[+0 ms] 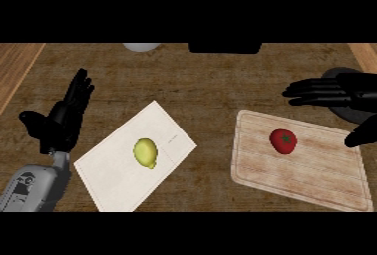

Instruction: Pick the tomato from the cutting board and place it in the pan

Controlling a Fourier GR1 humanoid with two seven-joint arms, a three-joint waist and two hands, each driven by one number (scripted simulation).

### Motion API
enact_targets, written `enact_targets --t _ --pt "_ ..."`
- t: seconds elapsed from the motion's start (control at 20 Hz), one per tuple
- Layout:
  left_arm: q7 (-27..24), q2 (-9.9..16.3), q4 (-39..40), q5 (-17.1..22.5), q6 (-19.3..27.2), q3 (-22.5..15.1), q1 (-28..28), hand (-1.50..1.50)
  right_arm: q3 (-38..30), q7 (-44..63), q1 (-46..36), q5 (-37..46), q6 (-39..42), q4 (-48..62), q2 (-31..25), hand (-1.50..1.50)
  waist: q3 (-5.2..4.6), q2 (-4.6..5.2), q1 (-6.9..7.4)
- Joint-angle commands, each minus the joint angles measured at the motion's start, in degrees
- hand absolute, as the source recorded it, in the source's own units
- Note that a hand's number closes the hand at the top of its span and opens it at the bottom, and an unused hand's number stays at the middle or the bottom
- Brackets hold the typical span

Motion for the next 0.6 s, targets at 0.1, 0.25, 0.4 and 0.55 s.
enact_targets --t 0.1,0.25,0.4,0.55 --pt "-0.33 -1.1 1.03 -0.9 -0.16 0.49 0.44 0.0 1.44 -6.61 -3.04 4.87 4.89 8.92 5.33 -1.5 -0.02 -0.06 -0.36" --pt "-1.58 -0.11 5.1 -0.15 -2.18 2.43 -3.07 0.0 2.85 -9.86 -6.12 7.21 3.92 14.17 6.47 -1.5 -0.03 0.3 -0.26" --pt "-1.49 -1.19 1.19 -0.36 -1.23 1.66 0.91 0.0 4.86 -10.11 -5.27 8.07 3.96 13.58 6.97 -1.5 -0.02 -0.01 -0.19" --pt "-3.09 -1.46 3.68 -0.64 -2.05 1.88 -0.26 0.0 8.14 -9.14 -7.26 10.44 3.88 14.57 9.22 -1.5 -0.04 0.25 0.04"
